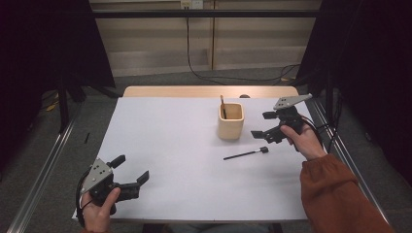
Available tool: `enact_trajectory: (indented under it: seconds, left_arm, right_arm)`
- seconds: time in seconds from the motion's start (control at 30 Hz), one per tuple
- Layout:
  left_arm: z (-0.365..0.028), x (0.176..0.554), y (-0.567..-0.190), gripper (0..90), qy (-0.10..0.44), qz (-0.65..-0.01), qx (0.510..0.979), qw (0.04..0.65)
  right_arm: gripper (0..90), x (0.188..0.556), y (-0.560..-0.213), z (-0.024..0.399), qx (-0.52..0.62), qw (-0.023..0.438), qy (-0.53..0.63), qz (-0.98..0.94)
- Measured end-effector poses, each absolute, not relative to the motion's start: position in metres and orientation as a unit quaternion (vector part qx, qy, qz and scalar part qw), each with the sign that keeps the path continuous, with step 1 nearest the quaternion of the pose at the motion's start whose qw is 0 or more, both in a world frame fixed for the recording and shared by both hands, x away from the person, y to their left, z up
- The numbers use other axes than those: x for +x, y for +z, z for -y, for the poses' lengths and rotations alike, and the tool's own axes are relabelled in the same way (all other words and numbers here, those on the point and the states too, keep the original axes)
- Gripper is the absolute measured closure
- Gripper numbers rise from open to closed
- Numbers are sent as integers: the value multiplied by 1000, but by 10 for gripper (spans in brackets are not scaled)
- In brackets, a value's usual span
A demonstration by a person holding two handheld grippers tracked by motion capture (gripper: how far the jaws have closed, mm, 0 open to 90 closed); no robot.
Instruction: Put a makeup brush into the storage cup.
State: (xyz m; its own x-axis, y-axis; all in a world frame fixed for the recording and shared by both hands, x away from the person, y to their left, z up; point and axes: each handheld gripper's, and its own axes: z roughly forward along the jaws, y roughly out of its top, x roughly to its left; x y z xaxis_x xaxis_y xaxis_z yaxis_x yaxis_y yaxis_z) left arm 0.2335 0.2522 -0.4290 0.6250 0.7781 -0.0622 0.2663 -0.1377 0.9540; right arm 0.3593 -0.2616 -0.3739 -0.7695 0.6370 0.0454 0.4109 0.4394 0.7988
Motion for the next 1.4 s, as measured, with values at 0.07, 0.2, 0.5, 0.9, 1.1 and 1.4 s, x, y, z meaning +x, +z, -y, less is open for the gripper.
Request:
enact_trajectory:
  seconds: [0.07,0.2,0.5,0.9,1.1,1.4]
  left_arm:
    - [-252,234,-429,23,234,-364,717,546]
    - [-253,234,-429,23,234,-362,718,546]
    - [-253,234,-429,23,234,-362,718,547]
    - [-253,234,-429,22,234,-361,719,546]
    - [-253,234,-429,22,234,-362,719,546]
    - [-253,234,-429,22,233,-365,718,545]
  right_arm:
    - [46,359,-373,262,307,132,418,-845]
    - [41,359,-371,262,297,131,396,-859]
    - [35,363,-373,262,285,91,345,-890]
    - [45,366,-387,262,269,24,271,-924]
    - [49,367,-391,262,257,8,239,-936]
    - [74,371,-404,258,246,-15,190,-951]
